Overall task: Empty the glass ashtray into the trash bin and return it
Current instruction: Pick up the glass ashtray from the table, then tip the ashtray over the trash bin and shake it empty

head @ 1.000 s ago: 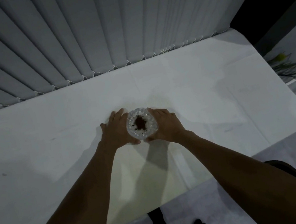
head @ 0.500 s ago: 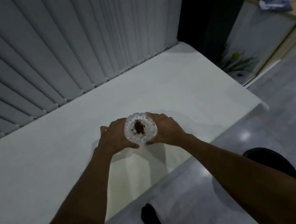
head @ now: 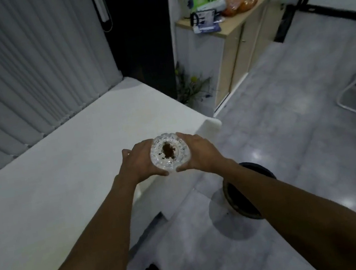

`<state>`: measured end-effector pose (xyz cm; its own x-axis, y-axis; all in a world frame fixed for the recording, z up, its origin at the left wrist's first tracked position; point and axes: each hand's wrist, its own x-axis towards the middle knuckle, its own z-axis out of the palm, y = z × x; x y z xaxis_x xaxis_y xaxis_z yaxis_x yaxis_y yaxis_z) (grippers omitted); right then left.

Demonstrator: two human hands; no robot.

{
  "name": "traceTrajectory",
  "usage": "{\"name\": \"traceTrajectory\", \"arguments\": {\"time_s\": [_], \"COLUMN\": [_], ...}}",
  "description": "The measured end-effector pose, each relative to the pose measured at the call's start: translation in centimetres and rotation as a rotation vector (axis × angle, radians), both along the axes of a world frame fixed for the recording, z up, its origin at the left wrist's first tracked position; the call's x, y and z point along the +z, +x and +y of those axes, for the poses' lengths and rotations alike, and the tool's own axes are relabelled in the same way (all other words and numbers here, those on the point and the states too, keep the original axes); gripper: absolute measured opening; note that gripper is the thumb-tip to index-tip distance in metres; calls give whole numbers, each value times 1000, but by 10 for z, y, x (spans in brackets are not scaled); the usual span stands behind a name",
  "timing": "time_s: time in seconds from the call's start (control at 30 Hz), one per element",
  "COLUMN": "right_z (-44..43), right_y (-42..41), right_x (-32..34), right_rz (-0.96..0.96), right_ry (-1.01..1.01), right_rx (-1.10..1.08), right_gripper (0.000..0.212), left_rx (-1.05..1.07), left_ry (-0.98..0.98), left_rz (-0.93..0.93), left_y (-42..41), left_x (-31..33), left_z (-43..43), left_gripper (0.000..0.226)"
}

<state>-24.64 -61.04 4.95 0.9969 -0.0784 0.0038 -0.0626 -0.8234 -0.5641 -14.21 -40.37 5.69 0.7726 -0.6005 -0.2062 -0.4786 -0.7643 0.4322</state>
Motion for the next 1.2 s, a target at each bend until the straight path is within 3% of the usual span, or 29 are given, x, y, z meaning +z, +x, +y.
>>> {"name": "traceTrajectory", "arguments": {"time_s": [0.27,0.47,0.7,0.83,1.2], "right_z": [-110,-158,-192,-202,-216], "right_y": [-88,-144,-179,-190,-192], "right_x": [-7,-38,-110,-165,-334], "right_rz": [52,19,52,75,0], "right_ry": [-18,55,133,113,162], "right_rx": [-267,-407,-548,-598,-604], "right_gripper": [119,106,105,112,105], "left_rx": [-226,-394,-551,-581,-653], "left_ry": [-1,18,55,67,76], "left_rz": [-33,10,105,117,109], "left_y": [-53,-83,-94,-101,-97], "left_x": [-1,-37,-126,-173,-335], "left_z": [-140,-220,-278,-296,-317], "left_gripper": [112,113,119,111,116]}}
